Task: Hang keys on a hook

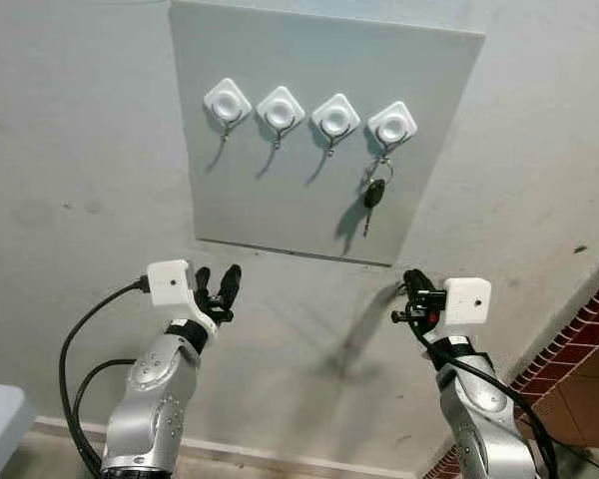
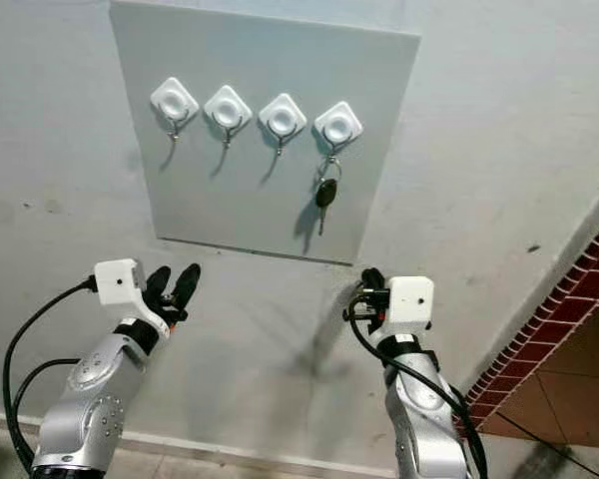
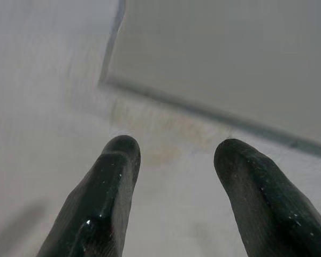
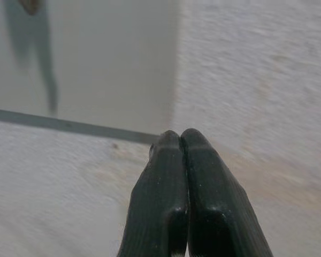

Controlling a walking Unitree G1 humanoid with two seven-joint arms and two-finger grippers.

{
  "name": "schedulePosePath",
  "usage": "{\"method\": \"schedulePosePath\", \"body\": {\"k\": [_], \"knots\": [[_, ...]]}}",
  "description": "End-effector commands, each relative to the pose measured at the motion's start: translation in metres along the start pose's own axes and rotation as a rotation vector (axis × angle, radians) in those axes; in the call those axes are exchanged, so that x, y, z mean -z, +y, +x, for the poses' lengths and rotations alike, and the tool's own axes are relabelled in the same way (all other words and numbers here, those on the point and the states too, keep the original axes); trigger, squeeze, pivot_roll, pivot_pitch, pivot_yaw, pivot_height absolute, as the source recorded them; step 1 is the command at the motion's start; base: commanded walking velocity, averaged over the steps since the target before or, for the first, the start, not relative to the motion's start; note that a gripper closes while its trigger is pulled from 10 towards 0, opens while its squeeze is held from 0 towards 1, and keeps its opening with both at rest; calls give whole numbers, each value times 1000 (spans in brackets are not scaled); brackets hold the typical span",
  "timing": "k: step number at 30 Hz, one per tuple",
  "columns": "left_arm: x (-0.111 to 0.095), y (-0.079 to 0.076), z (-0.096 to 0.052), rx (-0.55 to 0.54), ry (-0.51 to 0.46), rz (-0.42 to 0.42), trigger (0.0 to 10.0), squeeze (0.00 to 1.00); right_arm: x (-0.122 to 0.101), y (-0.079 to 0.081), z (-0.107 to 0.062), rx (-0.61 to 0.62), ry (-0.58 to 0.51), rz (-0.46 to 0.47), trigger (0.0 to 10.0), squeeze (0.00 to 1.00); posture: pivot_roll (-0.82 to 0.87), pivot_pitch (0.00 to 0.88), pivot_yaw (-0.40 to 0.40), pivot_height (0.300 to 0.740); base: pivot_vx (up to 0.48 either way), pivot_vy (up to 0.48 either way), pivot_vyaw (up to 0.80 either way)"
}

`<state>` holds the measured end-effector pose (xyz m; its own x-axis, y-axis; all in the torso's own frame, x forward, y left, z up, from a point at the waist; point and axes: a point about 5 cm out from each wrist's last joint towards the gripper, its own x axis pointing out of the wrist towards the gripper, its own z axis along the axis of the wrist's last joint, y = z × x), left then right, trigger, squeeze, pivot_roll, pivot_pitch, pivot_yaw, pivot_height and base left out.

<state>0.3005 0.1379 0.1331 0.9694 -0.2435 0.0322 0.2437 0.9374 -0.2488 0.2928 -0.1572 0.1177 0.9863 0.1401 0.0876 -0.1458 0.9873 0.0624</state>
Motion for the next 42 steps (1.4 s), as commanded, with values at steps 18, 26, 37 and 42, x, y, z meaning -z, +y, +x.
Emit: {"method": "schedulePosePath", "body": {"k": [18,26,37,42], "knots": [[-61,-56,1,289,-191,70,10000,0,-78,49,13,-457,-226,104,10000,0,44,0,-54,740,0,0,0],[-77,-59,-1,318,-221,80,10000,0,-99,55,12,-542,-268,127,10000,0,50,0,-56,740,0,0,0],[-83,-66,-1,362,-223,87,10000,0,-113,58,11,-567,-305,176,10000,0,43,0,-52,740,0,0,0],[-88,-71,-3,387,-239,86,10000,0,-119,60,12,-579,-325,203,10000,0,45,0,-53,740,0,0,0]]}}
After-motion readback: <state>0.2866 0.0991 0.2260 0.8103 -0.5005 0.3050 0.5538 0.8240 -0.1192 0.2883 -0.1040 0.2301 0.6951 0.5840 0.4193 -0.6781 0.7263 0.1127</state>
